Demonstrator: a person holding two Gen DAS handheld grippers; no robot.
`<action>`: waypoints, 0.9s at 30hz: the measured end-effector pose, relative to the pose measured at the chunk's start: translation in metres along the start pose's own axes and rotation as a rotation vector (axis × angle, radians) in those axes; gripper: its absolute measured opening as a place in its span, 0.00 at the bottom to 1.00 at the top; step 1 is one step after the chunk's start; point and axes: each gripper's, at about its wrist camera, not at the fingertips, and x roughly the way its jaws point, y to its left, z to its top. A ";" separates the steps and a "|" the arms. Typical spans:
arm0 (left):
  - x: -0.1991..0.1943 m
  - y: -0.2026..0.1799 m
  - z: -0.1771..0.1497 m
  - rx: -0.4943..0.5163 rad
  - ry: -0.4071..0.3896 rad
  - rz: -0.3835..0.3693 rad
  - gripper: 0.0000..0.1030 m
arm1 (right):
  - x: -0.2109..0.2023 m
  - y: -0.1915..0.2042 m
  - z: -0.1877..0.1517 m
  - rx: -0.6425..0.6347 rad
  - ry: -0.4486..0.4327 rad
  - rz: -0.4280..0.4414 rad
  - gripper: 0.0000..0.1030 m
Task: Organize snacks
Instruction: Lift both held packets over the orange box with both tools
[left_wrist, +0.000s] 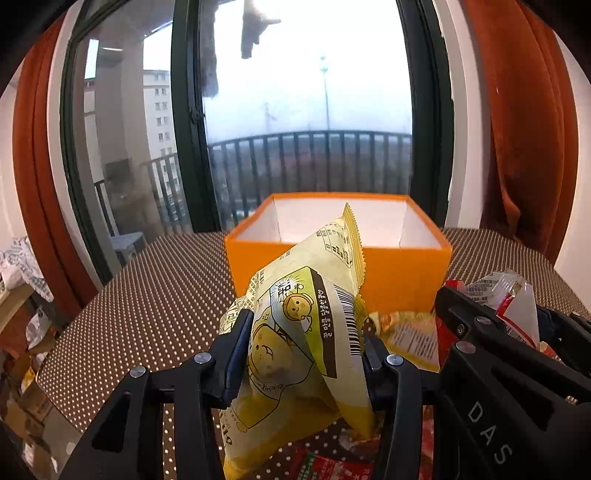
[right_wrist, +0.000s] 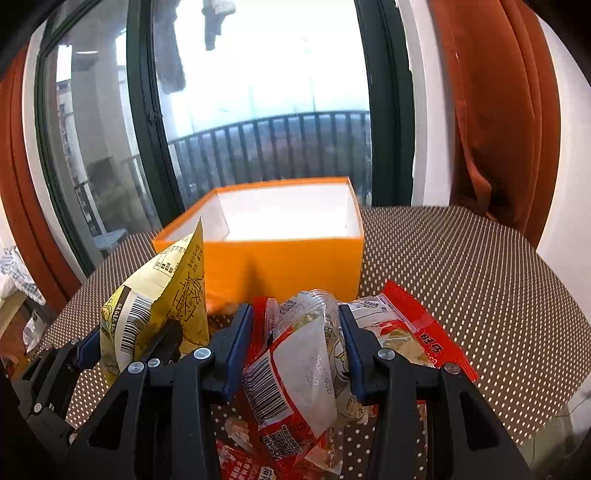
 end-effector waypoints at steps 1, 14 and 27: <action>-0.003 0.000 0.003 -0.002 -0.008 -0.003 0.48 | -0.002 0.000 0.003 0.000 -0.009 0.000 0.47; -0.014 0.007 0.061 -0.017 -0.124 -0.043 0.48 | -0.012 0.003 0.055 -0.003 -0.135 0.009 0.47; 0.031 0.011 0.110 -0.015 -0.164 -0.046 0.48 | 0.031 0.007 0.111 -0.026 -0.184 0.012 0.47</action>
